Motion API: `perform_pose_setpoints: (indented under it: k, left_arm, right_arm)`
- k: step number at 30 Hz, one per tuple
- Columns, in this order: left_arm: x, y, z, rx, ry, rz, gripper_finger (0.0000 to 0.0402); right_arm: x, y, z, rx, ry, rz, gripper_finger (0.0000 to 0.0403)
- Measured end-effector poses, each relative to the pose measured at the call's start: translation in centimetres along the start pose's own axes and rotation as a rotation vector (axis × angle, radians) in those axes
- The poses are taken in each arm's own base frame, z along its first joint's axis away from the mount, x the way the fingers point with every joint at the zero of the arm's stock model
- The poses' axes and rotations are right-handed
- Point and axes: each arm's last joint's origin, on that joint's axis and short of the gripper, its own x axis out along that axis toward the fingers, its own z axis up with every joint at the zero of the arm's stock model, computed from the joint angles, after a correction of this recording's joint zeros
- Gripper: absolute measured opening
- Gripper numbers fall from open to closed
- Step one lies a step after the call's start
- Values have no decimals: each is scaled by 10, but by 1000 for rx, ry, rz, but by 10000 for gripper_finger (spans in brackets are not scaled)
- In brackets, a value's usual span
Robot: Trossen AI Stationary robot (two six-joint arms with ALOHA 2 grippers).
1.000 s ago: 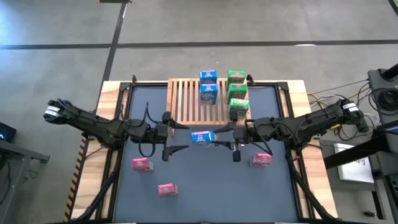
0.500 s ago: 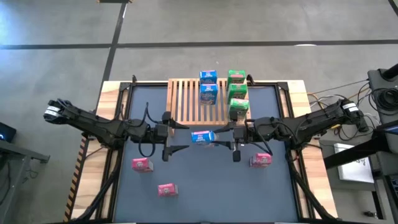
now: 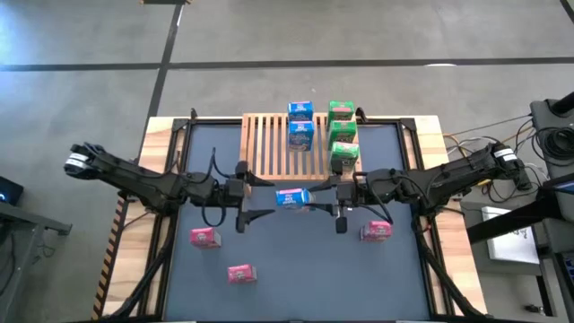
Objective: Stack cereal on shelf
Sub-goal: Put the blue cereal box on the shelf aligned with the other blue cereal boxes
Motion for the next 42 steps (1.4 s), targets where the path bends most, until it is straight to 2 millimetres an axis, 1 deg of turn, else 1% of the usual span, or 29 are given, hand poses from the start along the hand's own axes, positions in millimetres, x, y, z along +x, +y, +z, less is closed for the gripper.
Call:
perform_pose_setpoints:
  k: [10,16,25,29,37,42]
  left_arm:
    - [9,-2,-4,-6,-16,-8,326]
    - [10,-4,-2,-13,-47,-52,326]
    - [12,0,2,-22,-96,-38,326]
    - [20,2,0,-17,-108,-25,326]
    - [44,1,-2,32,-67,-38,324]
    - [49,0,3,56,-55,-36,311]
  right_arm:
    - [1,0,-1,0,4,1,146]
    - [1,0,-1,0,4,0,146]
    - [1,0,-1,-2,3,0,146]
    - [1,0,-1,-1,3,0,146]
    - [1,0,-1,-1,3,-1,146]
    - [1,0,-2,-3,12,1,146]
